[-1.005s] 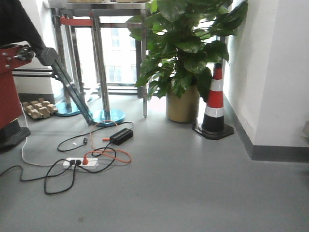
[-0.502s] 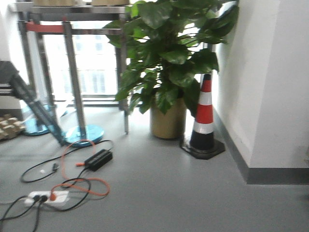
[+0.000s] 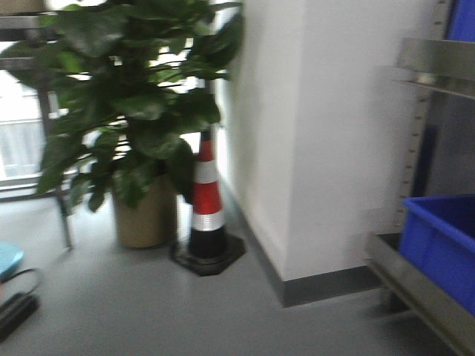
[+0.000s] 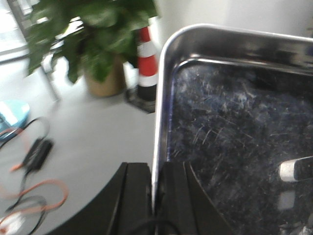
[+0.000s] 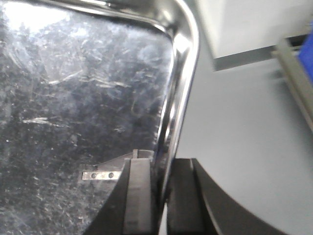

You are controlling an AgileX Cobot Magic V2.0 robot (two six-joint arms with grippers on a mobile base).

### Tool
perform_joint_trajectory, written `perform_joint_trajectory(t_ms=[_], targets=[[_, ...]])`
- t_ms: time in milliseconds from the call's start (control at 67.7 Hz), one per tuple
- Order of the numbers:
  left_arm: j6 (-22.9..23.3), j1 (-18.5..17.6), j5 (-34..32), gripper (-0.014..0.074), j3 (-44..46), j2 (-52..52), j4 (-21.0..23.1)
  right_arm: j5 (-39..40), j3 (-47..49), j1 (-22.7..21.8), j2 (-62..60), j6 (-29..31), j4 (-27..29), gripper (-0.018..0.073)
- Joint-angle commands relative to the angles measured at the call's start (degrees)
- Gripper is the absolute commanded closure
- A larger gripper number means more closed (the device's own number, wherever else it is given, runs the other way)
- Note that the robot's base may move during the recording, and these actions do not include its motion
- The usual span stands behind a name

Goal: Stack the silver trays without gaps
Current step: 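Carry the silver tray with both grippers while the base drives to another shelf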

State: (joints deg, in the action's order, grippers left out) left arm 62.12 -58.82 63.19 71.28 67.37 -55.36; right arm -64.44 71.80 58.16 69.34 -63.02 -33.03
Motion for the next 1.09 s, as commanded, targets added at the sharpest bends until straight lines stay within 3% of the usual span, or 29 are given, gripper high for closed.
perform_joint_trajectory(t_ms=[0,694,1079], targets=[[0.35,-0.42,-2.73,0.0612,0.19,-0.12,-1.85,3.58,0.21,0.42,-0.33,0.42,-0.08,0.0565],[0.35,-0.42,-2.6,0.0612,0.19,-0.12,-1.86,3.86,0.21,0.42,-0.33,0.42,-0.08,0.0565],[0.35,-0.42,-2.6,0.0612,0.19,-0.12,-1.86,8.62,0.21,0.42,-0.33,0.42,-0.08,0.0565]])
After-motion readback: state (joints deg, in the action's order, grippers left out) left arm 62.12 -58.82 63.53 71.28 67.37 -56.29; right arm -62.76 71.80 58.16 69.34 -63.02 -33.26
